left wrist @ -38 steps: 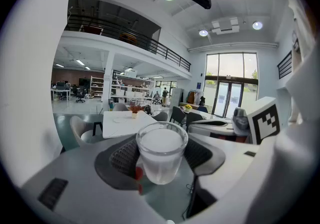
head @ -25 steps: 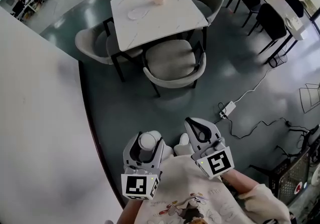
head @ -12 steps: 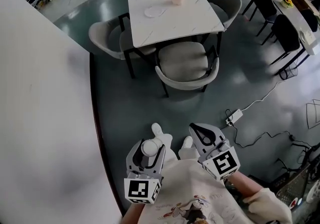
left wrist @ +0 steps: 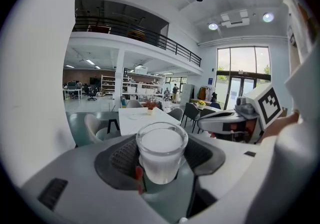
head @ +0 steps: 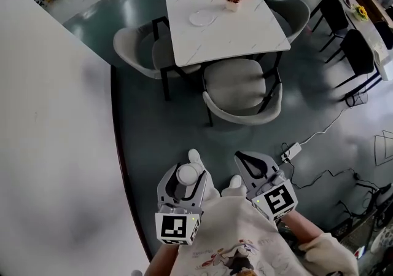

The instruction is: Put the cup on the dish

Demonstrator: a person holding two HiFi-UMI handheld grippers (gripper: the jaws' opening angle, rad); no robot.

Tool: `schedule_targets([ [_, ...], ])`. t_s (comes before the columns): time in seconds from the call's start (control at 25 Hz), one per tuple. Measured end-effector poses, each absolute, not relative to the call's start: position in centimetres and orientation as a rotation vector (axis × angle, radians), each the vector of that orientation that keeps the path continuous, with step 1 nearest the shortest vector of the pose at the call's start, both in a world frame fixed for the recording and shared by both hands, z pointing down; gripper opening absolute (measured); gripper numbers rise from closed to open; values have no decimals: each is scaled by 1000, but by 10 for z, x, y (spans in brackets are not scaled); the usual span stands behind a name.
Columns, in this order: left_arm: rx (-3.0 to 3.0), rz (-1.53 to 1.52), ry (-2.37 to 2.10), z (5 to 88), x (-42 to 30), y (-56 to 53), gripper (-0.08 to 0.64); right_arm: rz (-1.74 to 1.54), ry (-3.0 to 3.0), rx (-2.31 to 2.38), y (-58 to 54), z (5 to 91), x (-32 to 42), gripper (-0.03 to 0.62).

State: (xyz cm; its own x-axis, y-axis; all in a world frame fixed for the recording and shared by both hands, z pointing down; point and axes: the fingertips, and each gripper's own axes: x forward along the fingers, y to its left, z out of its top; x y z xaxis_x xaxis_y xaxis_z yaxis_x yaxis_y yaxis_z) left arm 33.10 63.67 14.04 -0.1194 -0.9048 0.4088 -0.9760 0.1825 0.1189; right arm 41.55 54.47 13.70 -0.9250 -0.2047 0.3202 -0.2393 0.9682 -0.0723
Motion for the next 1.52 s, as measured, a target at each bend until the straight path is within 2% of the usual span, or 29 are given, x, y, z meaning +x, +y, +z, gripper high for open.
schedule_targets([
  [0.52, 1833, 185, -2077, 120, 167, 587, 273, 93, -2813, 474, 505, 122, 253, 6],
  [1.52, 1909, 193, -2040, 119, 77, 555, 274, 110, -2822, 575, 465, 113, 165, 6],
])
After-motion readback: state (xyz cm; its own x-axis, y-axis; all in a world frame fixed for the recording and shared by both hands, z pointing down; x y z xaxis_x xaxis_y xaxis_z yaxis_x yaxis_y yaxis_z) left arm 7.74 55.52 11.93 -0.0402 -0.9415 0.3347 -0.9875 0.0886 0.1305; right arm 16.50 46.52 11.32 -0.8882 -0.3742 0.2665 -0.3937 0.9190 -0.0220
